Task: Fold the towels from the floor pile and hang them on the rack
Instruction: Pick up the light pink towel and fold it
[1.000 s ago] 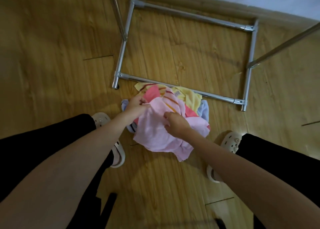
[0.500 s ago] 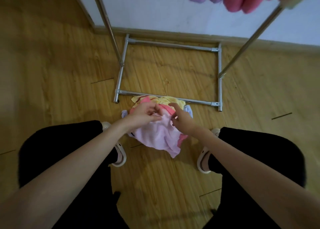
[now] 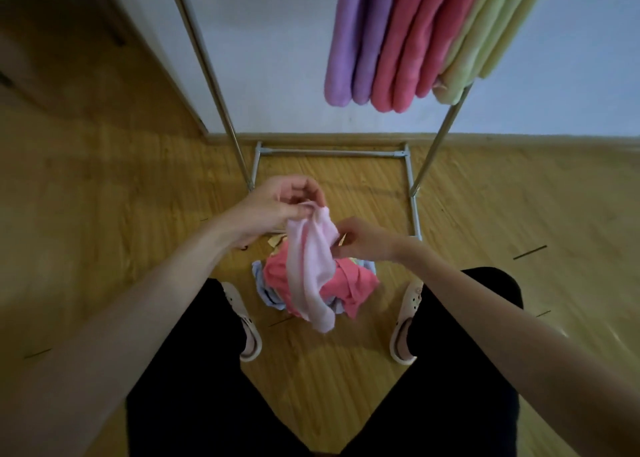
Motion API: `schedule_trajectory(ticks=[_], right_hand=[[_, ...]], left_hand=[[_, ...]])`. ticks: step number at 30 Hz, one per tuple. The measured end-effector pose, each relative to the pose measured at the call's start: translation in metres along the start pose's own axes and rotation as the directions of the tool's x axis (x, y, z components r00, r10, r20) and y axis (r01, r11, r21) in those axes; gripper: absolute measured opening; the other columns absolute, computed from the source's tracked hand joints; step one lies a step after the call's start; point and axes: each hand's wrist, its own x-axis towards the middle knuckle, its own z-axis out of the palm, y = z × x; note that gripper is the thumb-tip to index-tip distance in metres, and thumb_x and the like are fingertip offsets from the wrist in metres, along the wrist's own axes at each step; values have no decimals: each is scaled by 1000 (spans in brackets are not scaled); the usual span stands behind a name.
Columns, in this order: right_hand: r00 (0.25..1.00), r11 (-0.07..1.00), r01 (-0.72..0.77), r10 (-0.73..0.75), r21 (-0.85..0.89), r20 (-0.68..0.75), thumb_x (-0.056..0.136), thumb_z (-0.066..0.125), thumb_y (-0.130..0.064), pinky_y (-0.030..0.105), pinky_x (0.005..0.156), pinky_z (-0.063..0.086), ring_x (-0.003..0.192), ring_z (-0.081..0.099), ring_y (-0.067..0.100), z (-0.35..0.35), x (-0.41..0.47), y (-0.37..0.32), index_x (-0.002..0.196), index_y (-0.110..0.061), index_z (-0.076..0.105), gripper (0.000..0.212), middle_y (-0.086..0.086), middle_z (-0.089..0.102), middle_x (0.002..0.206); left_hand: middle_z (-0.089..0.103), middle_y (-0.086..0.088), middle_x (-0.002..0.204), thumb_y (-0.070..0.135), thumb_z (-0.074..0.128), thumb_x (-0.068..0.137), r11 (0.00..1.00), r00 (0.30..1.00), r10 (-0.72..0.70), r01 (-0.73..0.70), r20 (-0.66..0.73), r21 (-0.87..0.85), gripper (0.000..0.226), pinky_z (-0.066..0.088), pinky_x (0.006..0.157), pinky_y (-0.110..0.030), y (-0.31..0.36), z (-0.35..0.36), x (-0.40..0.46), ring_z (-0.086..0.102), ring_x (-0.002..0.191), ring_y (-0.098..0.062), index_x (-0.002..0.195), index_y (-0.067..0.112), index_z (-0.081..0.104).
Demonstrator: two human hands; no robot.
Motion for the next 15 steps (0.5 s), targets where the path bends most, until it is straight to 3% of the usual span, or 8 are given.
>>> schedule_trajectory(ticks=[3, 6, 9, 12, 15], right_hand=[[975, 986, 79, -107, -147, -195, 79, 76, -17, 30, 65, 42, 75, 48, 11, -7, -16, -4, 86, 3, 66, 23, 5, 56, 77], [946, 970, 102, -163, -220, -279, 73, 81, -27, 19, 73, 37, 91, 47, 13, -13, -35, -7, 94, -3, 69, 34, 8, 54, 96], [954, 982, 78, -123, -171, -273, 74, 80, -32, 24, 66, 39, 73, 52, 12, -19, -49, -11, 75, -17, 63, 22, -2, 56, 79], [978, 1000, 16, -19, -19, -208, 84, 69, -38, 28, 60, 39, 63, 48, 8, -25, -67, -26, 72, -7, 59, 35, -3, 51, 66], [968, 1000, 2, -7, -18, -253, 91, 60, -36, 17, 57, 37, 57, 43, 2, -32, -82, -57, 73, -1, 51, 40, -6, 44, 64]], left_hand=[[65, -4, 80, -18, 49, 77, 975, 994, -15, -10, -112, -222, 33, 49, 69, -21, 8, -1, -16, 61, 78, -13, 80, 12, 64], [64, -8, 70, -11, 51, 67, 904, 965, -42, -74, -260, -421, 21, 50, 63, -22, 15, -1, -29, 60, 67, -16, 76, 5, 60], [60, -6, 61, -16, 42, 74, 830, 916, -114, -125, -385, -543, 22, 49, 56, -20, 25, -7, -32, 59, 57, -14, 77, 3, 53], [55, -9, 66, -19, 34, 76, 773, 834, -209, -179, -511, -608, 30, 48, 57, -22, 30, -20, -24, 55, 61, -17, 72, 5, 53], [62, -10, 64, -20, 42, 72, 837, 778, -191, -189, -598, -514, 29, 49, 64, -25, 35, -26, -15, 58, 67, -21, 70, 3, 57]])
